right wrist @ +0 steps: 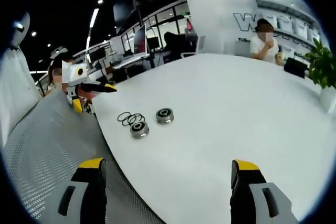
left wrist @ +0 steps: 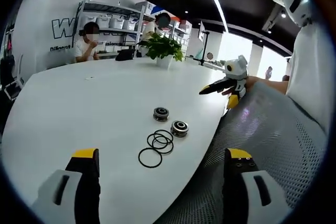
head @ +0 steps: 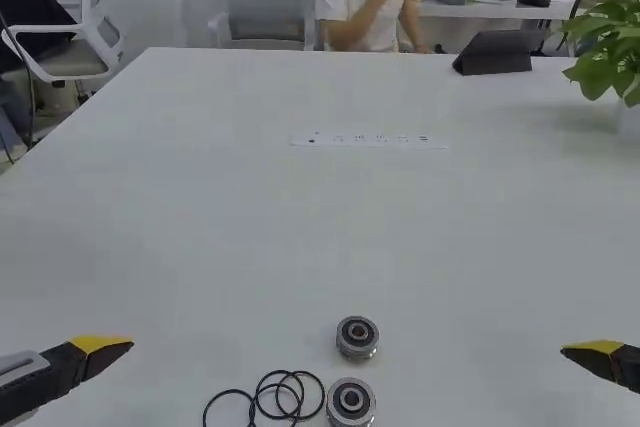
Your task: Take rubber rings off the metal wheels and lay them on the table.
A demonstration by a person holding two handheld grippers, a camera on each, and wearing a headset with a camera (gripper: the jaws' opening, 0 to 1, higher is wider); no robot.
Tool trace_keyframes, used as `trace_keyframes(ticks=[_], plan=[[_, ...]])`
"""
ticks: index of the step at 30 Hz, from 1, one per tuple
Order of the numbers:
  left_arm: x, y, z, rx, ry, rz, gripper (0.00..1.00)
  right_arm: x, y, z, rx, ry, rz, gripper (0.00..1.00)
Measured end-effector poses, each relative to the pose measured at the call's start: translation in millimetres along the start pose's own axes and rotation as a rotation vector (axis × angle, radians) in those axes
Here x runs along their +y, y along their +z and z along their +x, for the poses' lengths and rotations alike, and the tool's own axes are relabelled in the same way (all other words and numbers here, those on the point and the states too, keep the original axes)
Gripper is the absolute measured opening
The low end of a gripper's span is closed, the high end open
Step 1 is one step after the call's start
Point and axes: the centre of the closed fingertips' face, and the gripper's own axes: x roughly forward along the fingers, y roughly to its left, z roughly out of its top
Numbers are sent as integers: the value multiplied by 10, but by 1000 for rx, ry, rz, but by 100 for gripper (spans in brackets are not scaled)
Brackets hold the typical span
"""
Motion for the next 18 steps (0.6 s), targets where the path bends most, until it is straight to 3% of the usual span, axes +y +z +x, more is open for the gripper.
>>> trace_keyframes(ticks=[10,15,18], plan=[[-33,-30,-10,18,6,10,99,36,-15,-64,-10,-15,30,99],[-35,-34,-23,22,15,5,99,-2,-27,-126,0,-55,45,99],[-52,-15,-41,24,18,12,98,20,-14,-163,10,-56,94,94]])
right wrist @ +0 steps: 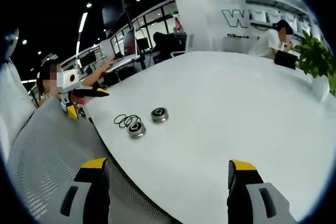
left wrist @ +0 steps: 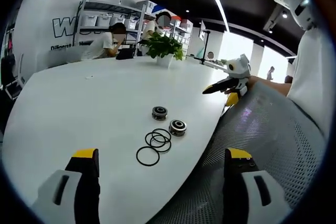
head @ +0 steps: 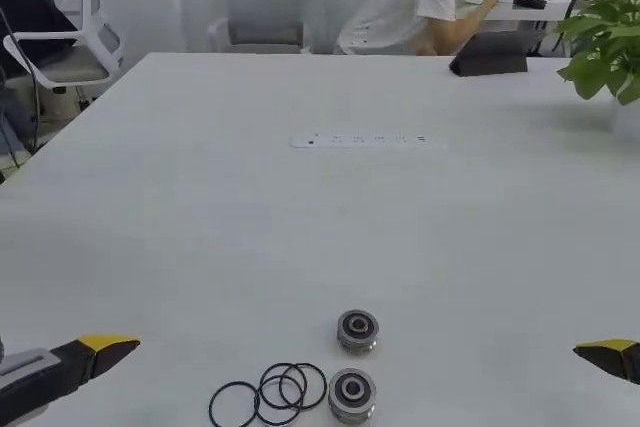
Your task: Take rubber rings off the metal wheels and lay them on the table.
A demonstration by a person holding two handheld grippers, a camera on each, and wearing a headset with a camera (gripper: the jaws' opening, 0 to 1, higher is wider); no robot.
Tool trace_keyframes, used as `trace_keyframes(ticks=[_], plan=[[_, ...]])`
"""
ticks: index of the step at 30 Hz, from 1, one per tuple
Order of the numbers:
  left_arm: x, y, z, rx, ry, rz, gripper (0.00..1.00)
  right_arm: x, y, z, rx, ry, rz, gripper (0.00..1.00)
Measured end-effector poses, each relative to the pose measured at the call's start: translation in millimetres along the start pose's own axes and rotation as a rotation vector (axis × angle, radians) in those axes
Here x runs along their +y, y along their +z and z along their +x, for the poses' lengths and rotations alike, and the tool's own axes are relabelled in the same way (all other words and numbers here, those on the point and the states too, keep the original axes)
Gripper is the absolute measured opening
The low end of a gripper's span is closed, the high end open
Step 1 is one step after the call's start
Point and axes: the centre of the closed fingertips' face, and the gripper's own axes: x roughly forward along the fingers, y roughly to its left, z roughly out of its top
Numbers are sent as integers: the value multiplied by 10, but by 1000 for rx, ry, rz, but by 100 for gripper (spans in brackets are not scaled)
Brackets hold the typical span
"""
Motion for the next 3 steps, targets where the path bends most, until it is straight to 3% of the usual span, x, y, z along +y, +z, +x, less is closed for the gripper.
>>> trace_keyframes(ticks=[3], plan=[[-17,0,-9,5,-4,2,97,37,27,-35,-5,5,2,84]])
